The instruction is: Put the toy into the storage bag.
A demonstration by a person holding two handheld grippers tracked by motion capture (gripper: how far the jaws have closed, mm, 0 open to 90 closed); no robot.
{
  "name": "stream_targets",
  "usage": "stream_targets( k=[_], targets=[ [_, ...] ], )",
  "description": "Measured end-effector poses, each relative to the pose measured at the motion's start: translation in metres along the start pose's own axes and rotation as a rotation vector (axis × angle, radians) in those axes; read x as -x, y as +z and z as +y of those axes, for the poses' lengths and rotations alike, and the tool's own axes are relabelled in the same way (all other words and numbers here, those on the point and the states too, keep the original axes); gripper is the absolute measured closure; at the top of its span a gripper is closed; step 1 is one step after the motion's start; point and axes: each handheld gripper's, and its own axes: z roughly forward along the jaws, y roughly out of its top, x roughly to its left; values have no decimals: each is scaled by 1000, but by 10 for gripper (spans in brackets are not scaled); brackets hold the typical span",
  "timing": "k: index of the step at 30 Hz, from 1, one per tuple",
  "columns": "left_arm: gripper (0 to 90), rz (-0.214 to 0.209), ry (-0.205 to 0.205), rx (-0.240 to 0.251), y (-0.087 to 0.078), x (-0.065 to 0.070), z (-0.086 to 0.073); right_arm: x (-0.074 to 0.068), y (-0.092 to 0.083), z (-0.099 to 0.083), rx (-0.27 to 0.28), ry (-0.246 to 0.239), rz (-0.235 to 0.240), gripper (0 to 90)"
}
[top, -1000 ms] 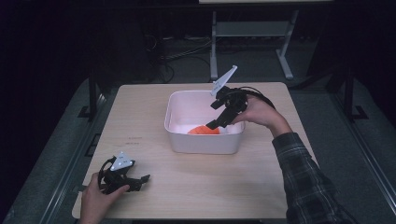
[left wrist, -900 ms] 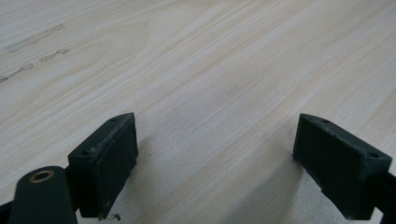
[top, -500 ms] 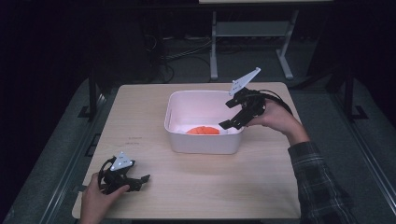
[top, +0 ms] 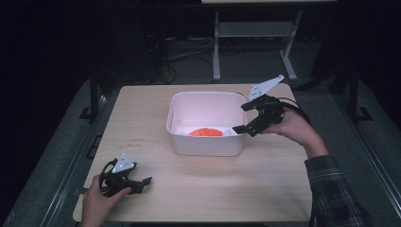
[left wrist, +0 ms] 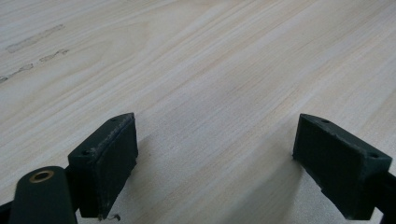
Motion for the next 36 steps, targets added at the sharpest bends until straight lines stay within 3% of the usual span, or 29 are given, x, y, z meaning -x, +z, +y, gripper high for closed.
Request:
stream_targets(
  k=[15, 36],
  targets=[
    [132, 0, 0, 0, 0, 0, 0, -6, -17, -52, 52, 82, -90, 75],
    [132, -1, -2, 0, 0, 0, 0, -29, -13, -117, 108, 165, -173, 75]
  ],
)
